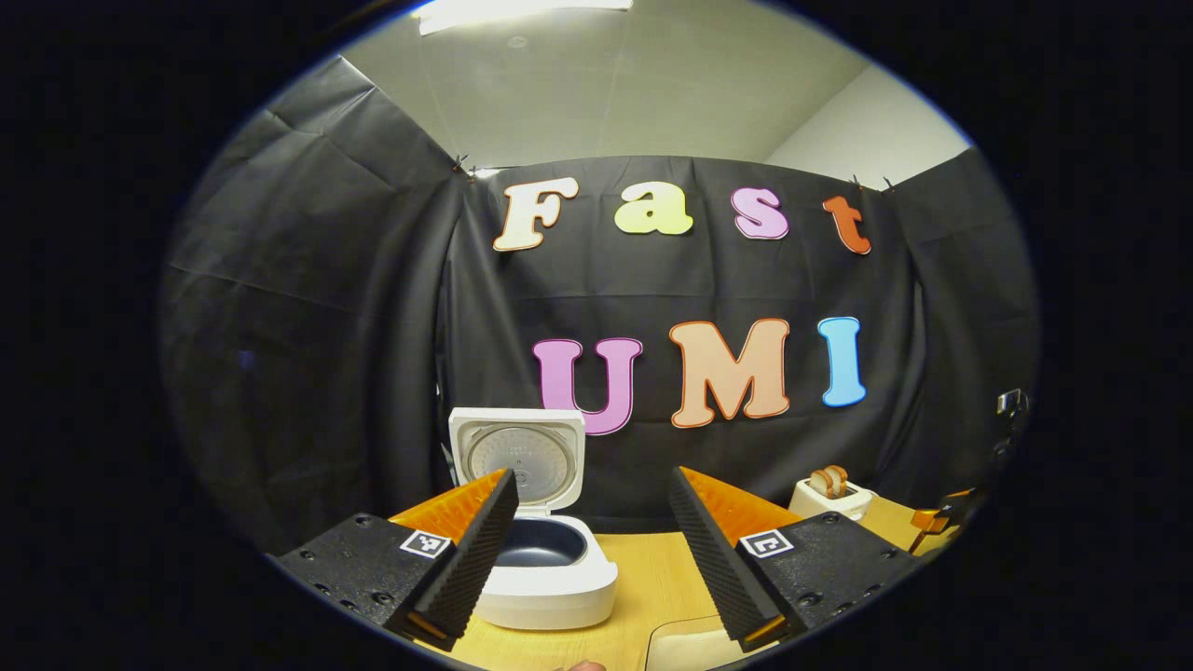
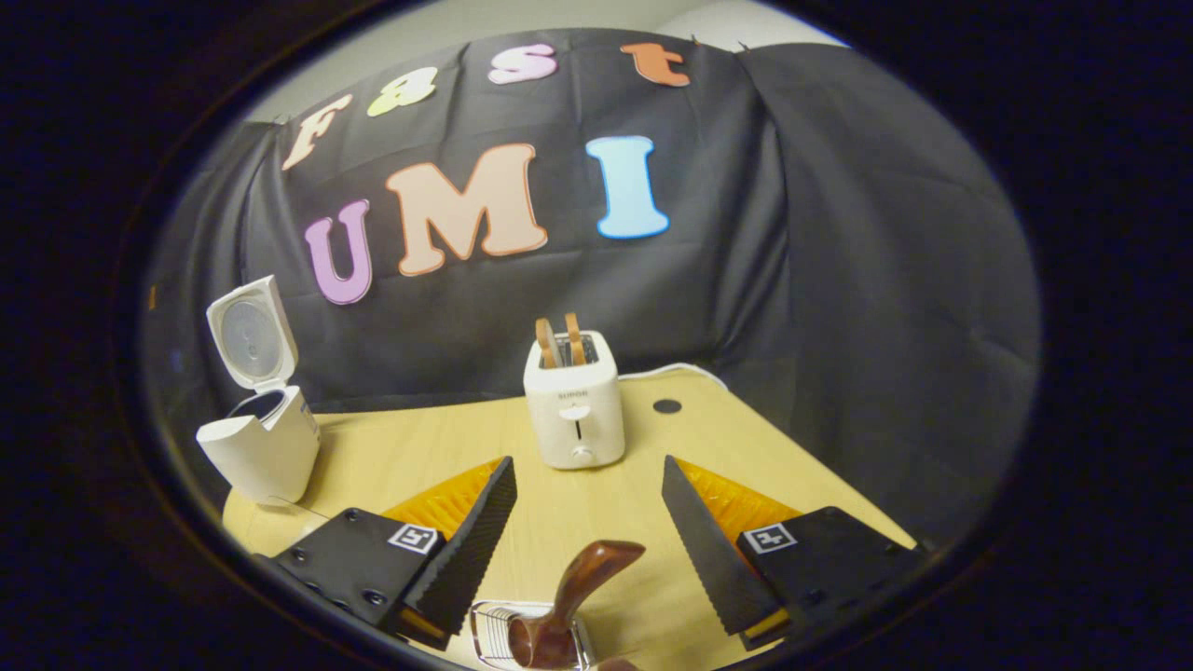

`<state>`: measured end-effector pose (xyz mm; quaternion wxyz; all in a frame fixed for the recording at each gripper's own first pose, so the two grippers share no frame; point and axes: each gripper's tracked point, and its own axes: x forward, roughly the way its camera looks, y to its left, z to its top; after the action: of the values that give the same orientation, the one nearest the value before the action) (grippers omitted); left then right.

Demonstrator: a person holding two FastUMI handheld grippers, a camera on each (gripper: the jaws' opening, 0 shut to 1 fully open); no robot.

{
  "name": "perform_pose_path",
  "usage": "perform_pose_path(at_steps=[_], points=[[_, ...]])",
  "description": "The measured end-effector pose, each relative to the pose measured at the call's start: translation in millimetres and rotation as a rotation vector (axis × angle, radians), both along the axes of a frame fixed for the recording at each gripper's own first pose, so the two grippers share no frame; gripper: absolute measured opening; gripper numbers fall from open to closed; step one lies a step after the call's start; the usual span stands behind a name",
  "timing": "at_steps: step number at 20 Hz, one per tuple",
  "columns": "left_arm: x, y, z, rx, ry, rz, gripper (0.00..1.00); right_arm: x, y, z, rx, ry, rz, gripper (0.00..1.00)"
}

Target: Close the left gripper, press the button to open the rice cooker; take a wooden spoon from the chopstick holder with the right hand, scoop a spoonful of rice and pour it into the rice cooker, then put the wooden spoon back into the chopstick holder.

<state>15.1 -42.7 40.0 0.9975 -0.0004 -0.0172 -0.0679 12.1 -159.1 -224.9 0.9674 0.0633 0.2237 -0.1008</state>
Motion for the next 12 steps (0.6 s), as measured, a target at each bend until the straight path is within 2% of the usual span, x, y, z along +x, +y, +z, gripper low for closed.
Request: perform_pose_path(at_steps=[6,10,12], points=[[-6.0,-6.9,-1.0,0.029,0.014,-0.004,0.96,-15.0,3.3,-55.4,0.171,0.129,-0.033,1.0],[-11.1,-12.9,-4.9,0.04,0.028,-0.006,0.96,-24.0,13.5,-76.5,0.215,0.195,-0.003,1.0],[-14.0,-15.6,-6.3,0.046,0.032,-0.009,0.96,-27.6,23.0,-83.3,0.231,0.218,0.023,0.96]])
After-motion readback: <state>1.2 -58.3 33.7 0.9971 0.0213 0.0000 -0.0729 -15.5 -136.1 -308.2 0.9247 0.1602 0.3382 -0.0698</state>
